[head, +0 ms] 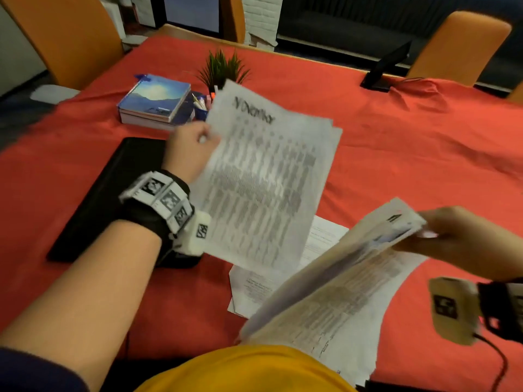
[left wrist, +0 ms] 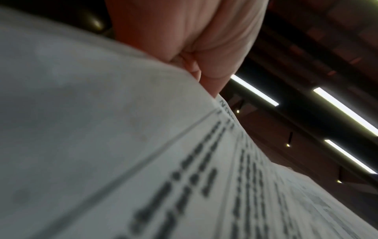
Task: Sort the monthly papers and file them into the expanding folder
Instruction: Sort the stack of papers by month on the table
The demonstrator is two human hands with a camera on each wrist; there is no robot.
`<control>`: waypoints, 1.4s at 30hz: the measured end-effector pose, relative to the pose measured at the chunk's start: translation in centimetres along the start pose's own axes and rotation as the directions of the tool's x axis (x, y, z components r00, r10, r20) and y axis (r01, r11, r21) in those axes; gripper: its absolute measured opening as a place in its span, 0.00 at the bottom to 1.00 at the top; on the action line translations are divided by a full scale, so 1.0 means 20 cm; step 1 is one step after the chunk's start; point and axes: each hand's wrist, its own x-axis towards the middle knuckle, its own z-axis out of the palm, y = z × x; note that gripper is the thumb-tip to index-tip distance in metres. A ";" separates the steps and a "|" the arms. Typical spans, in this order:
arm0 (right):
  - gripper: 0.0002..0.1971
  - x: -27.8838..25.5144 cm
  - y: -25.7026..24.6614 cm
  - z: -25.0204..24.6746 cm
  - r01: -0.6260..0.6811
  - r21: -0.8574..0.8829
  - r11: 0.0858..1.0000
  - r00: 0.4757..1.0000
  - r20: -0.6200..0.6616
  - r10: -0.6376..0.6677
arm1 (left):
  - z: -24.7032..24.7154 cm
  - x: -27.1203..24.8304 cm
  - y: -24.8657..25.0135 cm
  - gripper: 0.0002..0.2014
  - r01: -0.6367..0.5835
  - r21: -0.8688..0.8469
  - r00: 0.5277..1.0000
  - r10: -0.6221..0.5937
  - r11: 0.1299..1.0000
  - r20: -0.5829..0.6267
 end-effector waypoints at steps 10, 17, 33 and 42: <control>0.03 0.13 0.02 -0.06 -0.149 0.009 0.989 0.986 0.083 0.148 | 0.58 -0.49 -0.14 0.08 0.185 -0.134 0.934 -0.132 0.974 0.332; 0.16 0.34 0.20 0.36 -0.179 -0.064 0.982 0.982 -0.077 0.174 | 0.61 -0.56 -0.18 0.12 0.242 -0.108 0.892 -0.177 0.964 0.416; 0.16 0.21 0.39 0.54 0.184 0.081 0.980 0.976 -0.136 -0.172 | 0.55 -0.64 -0.08 0.08 0.484 -0.248 0.832 -0.353 0.839 0.427; 0.15 0.13 0.42 0.53 0.252 0.081 0.964 0.964 -0.107 -0.243 | 0.66 -0.61 -0.22 0.13 0.407 0.274 0.735 -0.490 0.872 0.468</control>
